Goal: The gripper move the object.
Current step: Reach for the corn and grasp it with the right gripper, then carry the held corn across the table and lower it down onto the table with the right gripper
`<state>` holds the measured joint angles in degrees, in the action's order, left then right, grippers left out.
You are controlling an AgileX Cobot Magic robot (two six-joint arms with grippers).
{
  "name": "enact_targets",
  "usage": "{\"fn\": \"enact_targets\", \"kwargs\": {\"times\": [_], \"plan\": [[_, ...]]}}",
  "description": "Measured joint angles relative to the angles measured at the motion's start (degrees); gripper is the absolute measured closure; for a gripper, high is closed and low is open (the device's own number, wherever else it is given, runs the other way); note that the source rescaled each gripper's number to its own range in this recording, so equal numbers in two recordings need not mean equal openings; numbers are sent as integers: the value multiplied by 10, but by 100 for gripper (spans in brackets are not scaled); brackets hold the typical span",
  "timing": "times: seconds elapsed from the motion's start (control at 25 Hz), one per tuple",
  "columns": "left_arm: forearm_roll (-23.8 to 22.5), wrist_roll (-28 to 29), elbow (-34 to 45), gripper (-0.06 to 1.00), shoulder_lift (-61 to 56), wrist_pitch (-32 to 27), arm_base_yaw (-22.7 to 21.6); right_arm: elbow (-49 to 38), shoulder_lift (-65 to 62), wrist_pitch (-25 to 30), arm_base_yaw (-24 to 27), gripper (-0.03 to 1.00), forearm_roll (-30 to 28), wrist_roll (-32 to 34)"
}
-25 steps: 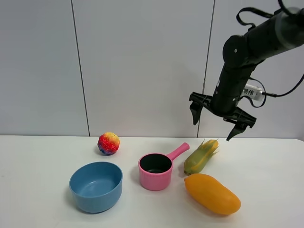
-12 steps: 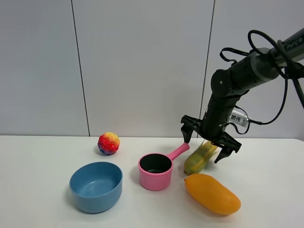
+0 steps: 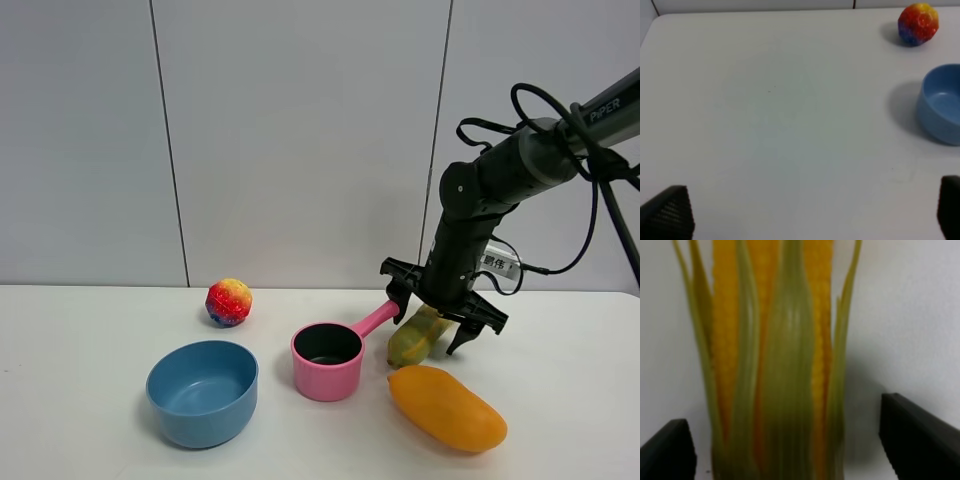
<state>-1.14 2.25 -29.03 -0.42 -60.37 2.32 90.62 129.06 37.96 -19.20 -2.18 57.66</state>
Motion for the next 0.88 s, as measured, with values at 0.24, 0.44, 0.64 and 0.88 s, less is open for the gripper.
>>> {"fn": "enact_targets", "kwargs": {"times": [0.24,0.44,0.64,0.88], "plan": [[0,0,0,-6,0,0,0,0,5,2,-1,64,-21,-2],[0,0,0,-6,0,0,0,1,5,4,-1,97,-30,-15],[0,0,0,-6,0,0,0,23,6,24,-1,97,-30,-83],[0,0,0,-6,0,0,0,94,-31,75,-1,97,-30,-207]]}}
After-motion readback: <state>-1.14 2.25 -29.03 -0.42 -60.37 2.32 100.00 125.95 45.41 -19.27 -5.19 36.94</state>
